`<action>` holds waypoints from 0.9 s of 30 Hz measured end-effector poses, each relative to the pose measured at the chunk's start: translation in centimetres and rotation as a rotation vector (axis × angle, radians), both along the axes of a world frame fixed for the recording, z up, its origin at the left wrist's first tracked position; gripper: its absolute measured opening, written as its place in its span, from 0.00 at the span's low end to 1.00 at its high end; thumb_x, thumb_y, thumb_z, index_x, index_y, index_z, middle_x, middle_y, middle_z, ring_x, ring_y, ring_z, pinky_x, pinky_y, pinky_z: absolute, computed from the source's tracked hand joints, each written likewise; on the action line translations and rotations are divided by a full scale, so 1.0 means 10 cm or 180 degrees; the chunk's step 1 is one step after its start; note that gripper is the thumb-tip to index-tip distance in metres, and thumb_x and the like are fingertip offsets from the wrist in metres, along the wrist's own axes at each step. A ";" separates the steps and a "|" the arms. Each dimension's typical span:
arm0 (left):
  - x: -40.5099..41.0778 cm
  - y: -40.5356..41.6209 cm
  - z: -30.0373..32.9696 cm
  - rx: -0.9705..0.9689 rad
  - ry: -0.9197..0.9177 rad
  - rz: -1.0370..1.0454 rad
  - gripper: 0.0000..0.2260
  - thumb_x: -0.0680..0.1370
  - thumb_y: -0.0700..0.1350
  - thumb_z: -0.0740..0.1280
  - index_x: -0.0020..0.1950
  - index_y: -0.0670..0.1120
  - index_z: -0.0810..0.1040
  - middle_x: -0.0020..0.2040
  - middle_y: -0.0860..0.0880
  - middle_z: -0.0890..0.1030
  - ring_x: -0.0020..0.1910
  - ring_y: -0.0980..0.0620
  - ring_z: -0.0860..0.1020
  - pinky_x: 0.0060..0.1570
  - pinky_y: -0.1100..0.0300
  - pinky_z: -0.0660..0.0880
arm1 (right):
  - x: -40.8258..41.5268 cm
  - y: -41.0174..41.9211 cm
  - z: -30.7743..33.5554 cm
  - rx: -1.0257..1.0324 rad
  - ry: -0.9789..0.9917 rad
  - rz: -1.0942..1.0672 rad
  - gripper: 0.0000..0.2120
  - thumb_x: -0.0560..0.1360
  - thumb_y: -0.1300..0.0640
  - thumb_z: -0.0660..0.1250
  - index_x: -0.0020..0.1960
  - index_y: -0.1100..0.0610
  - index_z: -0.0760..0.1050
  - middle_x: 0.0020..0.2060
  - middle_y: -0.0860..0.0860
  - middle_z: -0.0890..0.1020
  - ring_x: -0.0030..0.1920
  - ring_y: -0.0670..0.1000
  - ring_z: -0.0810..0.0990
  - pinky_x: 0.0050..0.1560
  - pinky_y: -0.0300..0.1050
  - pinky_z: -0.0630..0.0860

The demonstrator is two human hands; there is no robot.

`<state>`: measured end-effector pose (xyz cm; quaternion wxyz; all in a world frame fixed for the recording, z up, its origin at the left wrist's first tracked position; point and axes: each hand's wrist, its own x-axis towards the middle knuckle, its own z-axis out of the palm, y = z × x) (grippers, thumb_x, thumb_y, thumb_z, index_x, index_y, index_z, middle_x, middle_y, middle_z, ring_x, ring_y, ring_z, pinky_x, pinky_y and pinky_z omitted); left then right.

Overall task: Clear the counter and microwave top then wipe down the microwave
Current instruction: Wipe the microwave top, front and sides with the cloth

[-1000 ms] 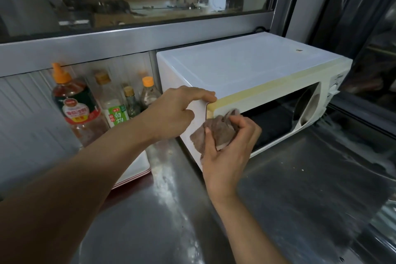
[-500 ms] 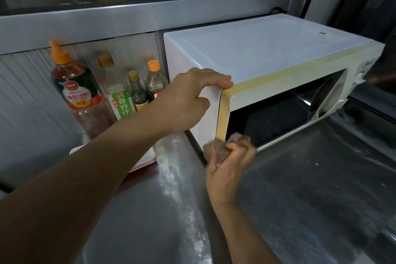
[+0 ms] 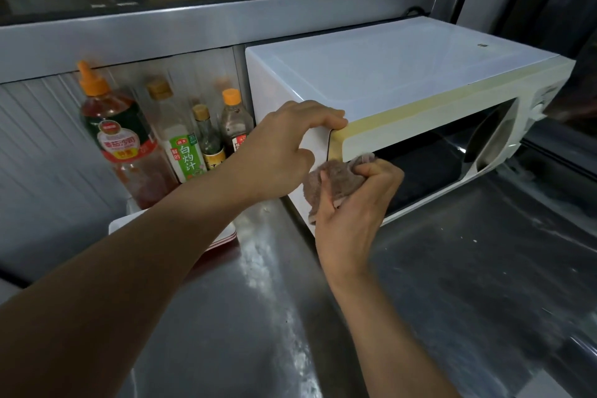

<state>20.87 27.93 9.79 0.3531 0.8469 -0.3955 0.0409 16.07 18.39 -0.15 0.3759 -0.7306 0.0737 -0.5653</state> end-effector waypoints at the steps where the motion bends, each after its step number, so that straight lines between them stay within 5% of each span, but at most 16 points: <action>1: 0.00 0.00 0.00 -0.0012 -0.0011 0.0014 0.30 0.65 0.29 0.57 0.64 0.48 0.75 0.64 0.57 0.73 0.68 0.56 0.67 0.64 0.72 0.60 | 0.03 -0.01 -0.07 -0.0067 0.0009 -0.0082 0.18 0.70 0.64 0.71 0.51 0.57 0.63 0.53 0.60 0.68 0.55 0.57 0.72 0.59 0.49 0.74; 4: -0.02 0.00 -0.03 -0.0074 -0.0105 0.0078 0.29 0.64 0.35 0.56 0.63 0.50 0.75 0.62 0.61 0.72 0.64 0.62 0.66 0.60 0.80 0.57 | 0.07 -0.02 -0.36 -0.0049 0.0128 -0.0132 0.25 0.65 0.70 0.73 0.52 0.56 0.62 0.54 0.54 0.63 0.59 0.51 0.67 0.60 0.59 0.73; 9: -0.07 -0.04 -0.09 -0.0217 -0.0152 0.0144 0.26 0.64 0.37 0.59 0.62 0.49 0.76 0.60 0.60 0.73 0.64 0.60 0.68 0.61 0.78 0.59 | -0.06 -0.03 -1.01 -0.0051 0.0855 0.0093 0.31 0.61 0.69 0.77 0.54 0.57 0.62 0.57 0.55 0.62 0.59 0.61 0.72 0.59 0.53 0.76; 16: -0.11 -0.07 -0.12 -0.0350 -0.0159 0.0267 0.26 0.64 0.36 0.60 0.61 0.49 0.76 0.60 0.61 0.73 0.65 0.57 0.69 0.64 0.69 0.63 | -0.20 -0.06 -1.36 -0.0212 0.1554 0.0107 0.32 0.54 0.70 0.78 0.51 0.59 0.65 0.56 0.56 0.65 0.55 0.54 0.67 0.55 0.44 0.71; 20: -0.14 -0.09 -0.09 -0.0244 -0.0232 0.0329 0.25 0.65 0.37 0.60 0.61 0.48 0.76 0.60 0.60 0.73 0.64 0.58 0.70 0.63 0.72 0.62 | -0.22 -0.12 -1.09 0.0144 0.1218 0.0328 0.22 0.67 0.70 0.72 0.52 0.56 0.65 0.54 0.56 0.66 0.54 0.48 0.69 0.56 0.41 0.75; 23: -0.16 -0.11 -0.06 -0.0162 -0.0278 0.0406 0.24 0.65 0.38 0.60 0.60 0.46 0.77 0.60 0.59 0.73 0.60 0.62 0.69 0.58 0.82 0.58 | -0.17 -0.12 -0.62 0.0344 0.0689 0.0465 0.21 0.69 0.68 0.72 0.55 0.57 0.66 0.57 0.57 0.66 0.59 0.46 0.68 0.62 0.34 0.69; 27: -0.16 -0.12 0.02 0.0005 -0.0342 0.0354 0.22 0.65 0.39 0.59 0.58 0.44 0.78 0.58 0.57 0.75 0.57 0.67 0.66 0.55 0.84 0.56 | -0.11 -0.11 -0.06 0.0564 0.0147 0.0486 0.17 0.74 0.57 0.67 0.59 0.60 0.67 0.59 0.57 0.67 0.63 0.47 0.68 0.65 0.38 0.67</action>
